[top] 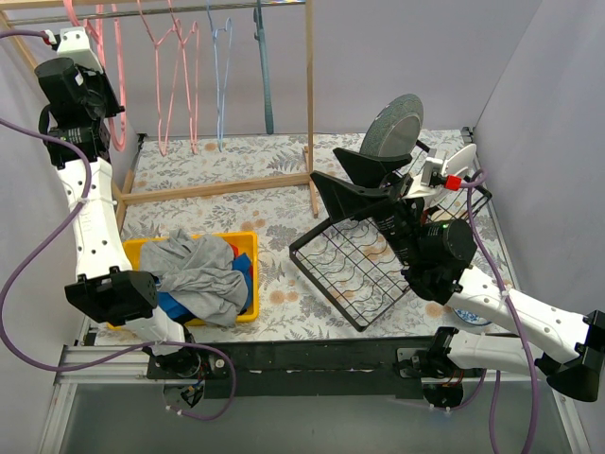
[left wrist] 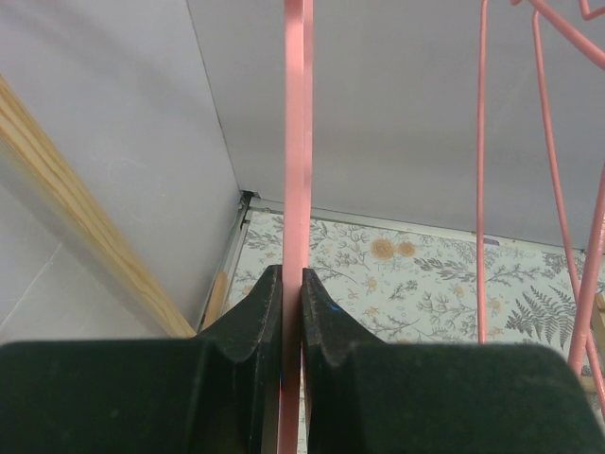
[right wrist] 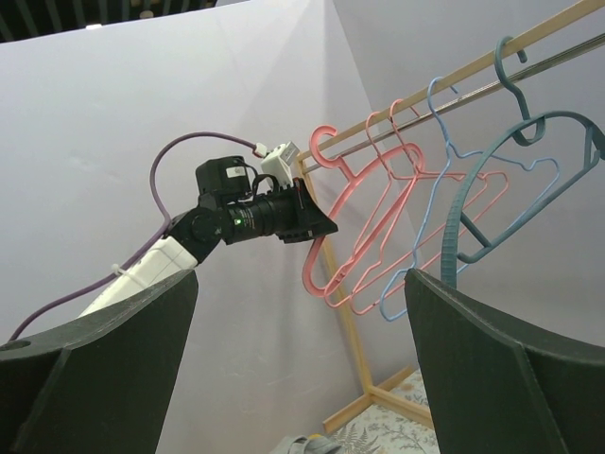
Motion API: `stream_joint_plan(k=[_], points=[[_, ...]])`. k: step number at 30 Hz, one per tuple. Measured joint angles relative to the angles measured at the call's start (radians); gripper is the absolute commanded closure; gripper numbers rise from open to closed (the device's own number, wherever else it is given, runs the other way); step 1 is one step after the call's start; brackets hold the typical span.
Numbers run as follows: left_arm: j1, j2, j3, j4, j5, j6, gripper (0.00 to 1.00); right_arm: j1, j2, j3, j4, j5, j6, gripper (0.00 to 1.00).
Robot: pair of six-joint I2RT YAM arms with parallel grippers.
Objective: Remove the tank top from the hanger
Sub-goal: Place the hanger at the clothesline.
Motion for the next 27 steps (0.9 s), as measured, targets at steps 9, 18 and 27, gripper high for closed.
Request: stream_joint_plan(k=[9, 18, 27], points=[[0.005, 0.004, -0.061, 0.104, 0.084, 0.005, 1.00, -0.001, -0.003, -0.024, 0.020, 0.004, -0.024, 0.02], [0.005, 0.010, -0.089, 0.158, 0.111, 0.016, 1.00, -0.010, -0.003, -0.029, 0.031, 0.003, -0.031, 0.01], [0.005, 0.090, -0.002, 0.153, 0.087, 0.014, 1.00, -0.015, -0.003, -0.030, 0.047, -0.002, -0.042, 0.01]])
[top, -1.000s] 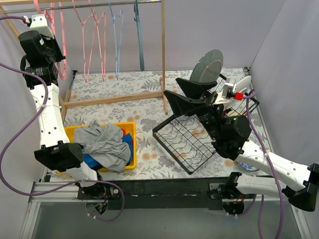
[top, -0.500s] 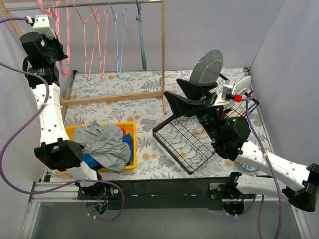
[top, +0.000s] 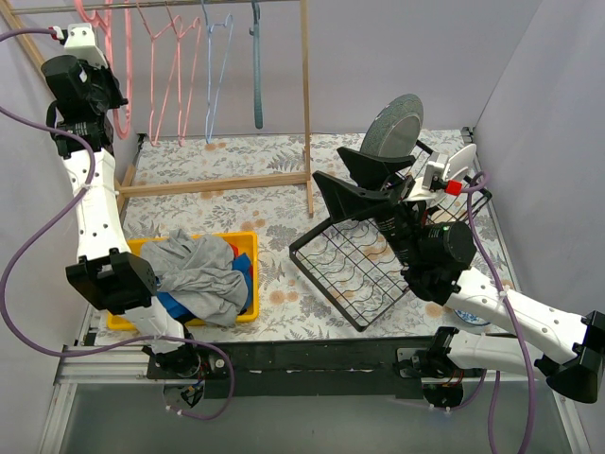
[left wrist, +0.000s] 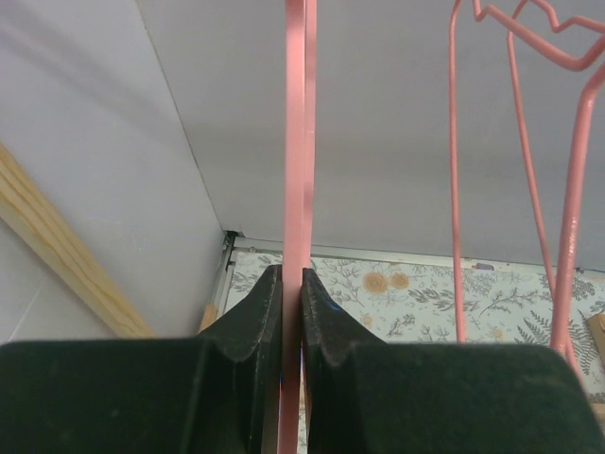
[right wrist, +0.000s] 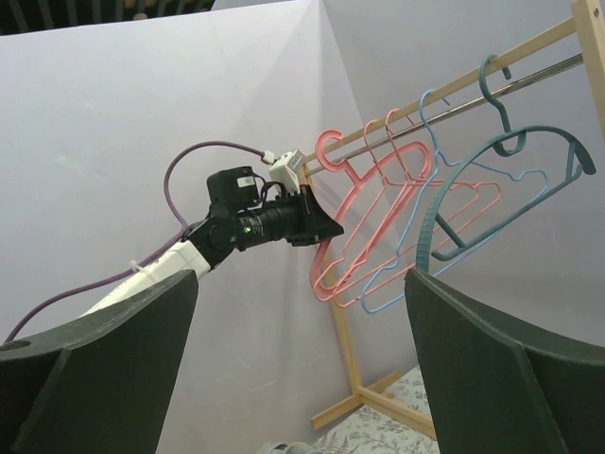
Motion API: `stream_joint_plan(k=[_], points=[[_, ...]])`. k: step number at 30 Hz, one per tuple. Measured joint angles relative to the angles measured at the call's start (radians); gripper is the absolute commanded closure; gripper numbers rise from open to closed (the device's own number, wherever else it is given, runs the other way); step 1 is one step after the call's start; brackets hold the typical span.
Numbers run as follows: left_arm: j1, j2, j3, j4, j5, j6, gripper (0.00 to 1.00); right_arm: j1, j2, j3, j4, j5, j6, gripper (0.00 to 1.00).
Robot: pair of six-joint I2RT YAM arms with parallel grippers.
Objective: Remove the tank top from the hanger
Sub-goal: Place the hanger at the clothesline.
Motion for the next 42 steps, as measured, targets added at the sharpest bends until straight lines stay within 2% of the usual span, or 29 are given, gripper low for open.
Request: stream_joint_plan(k=[5, 10, 17, 21, 30, 37, 42], points=[[0.001, -0.027, -0.090, 0.102, 0.020, 0.000, 0.96, -0.003, 0.001, 0.000, 0.005, -0.006, -0.001, 0.02], [0.001, -0.053, -0.185, 0.218, 0.038, -0.008, 0.96, -0.005, 0.003, 0.000, 0.008, -0.007, -0.002, 0.01], [0.001, -0.053, -0.215, 0.277, 0.039, -0.009, 0.96, -0.005, 0.008, 0.000, 0.024, -0.011, -0.002, 0.01], [0.000, -0.047, -0.212, 0.284, 0.038, -0.011, 1.00, -0.006, 0.008, 0.000, 0.028, -0.011, -0.002, 0.01], [-0.023, -0.020, -0.071, 0.161, 0.014, -0.029, 1.00, -0.016, 0.008, -0.002, 0.029, -0.014, -0.002, 0.02], [-0.027, 0.080, 0.188, -0.030, 0.000, -0.047, 1.00, -0.018, 0.008, -0.011, 0.042, -0.018, -0.001, 0.01], [-0.031, 0.103, 0.224, -0.092, -0.027, -0.050, 1.00, -0.018, 0.008, -0.031, 0.047, -0.018, 0.000, 0.01]])
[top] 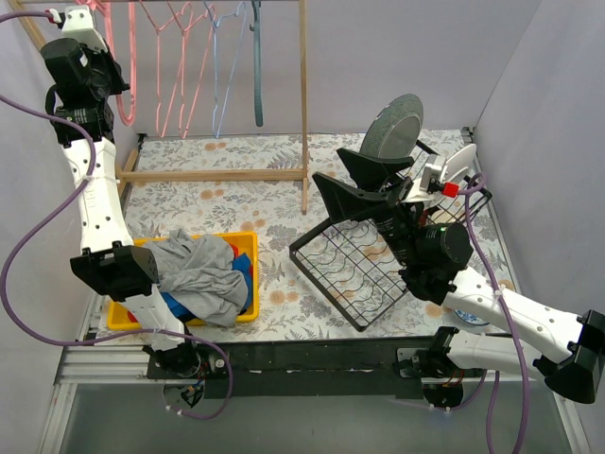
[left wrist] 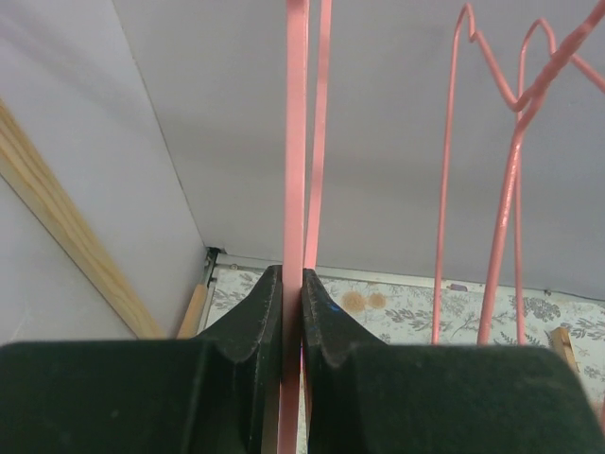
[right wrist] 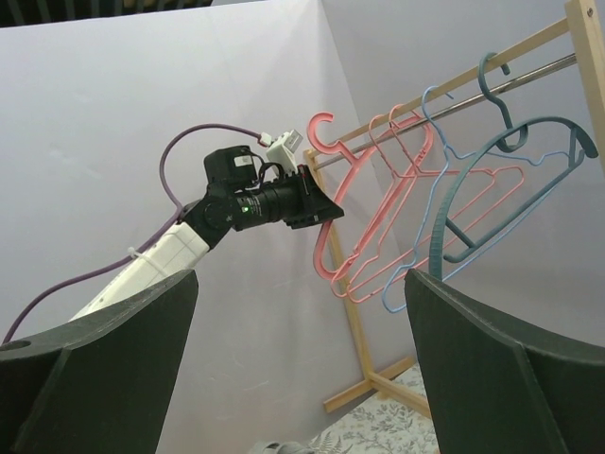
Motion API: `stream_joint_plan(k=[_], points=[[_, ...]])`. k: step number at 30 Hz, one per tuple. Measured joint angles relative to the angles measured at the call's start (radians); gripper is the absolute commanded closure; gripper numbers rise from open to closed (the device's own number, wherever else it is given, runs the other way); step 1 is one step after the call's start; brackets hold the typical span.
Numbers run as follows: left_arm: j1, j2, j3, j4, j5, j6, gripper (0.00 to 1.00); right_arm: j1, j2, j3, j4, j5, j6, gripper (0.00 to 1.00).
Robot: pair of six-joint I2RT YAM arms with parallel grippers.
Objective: Remove the tank top from the hanger
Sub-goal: Place the hanger at the clothesline.
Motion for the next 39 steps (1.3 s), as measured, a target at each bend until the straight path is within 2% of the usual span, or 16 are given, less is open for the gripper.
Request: stream_joint_plan(k=[12, 17, 20, 24, 28, 32, 39], points=[[-0.002, 0.022, 0.064, -0.123, -0.027, 0.038, 1.00, -0.001, 0.019, 0.000, -0.005, -0.003, -0.006, 0.01], [-0.006, 0.029, 0.061, -0.125, -0.028, 0.044, 1.00, -0.023, 0.122, 0.119, -0.140, 0.017, -0.085, 0.01], [-0.006, 0.045, 0.063, -0.130, -0.036, 0.046, 1.00, -0.056, 0.191, 0.197, -0.220, 0.015, -0.108, 0.01], [-0.006, 0.080, 0.072, -0.154, -0.041, 0.056, 1.00, -0.084, 0.219, 0.201, -0.264, 0.017, -0.122, 0.02], [-0.011, 0.073, -0.016, -0.115, -0.016, 0.079, 1.00, -0.119, 0.282, 0.238, -0.283, 0.011, -0.168, 0.02], [-0.019, 0.074, -0.097, -0.056, 0.001, 0.093, 1.00, -0.192, 0.407, 0.379, -0.364, -0.024, -0.193, 0.01], [-0.023, 0.080, -0.085, -0.052, 0.003, 0.087, 1.00, -0.310, 0.492, 0.439, -0.404, -0.094, -0.197, 0.02]])
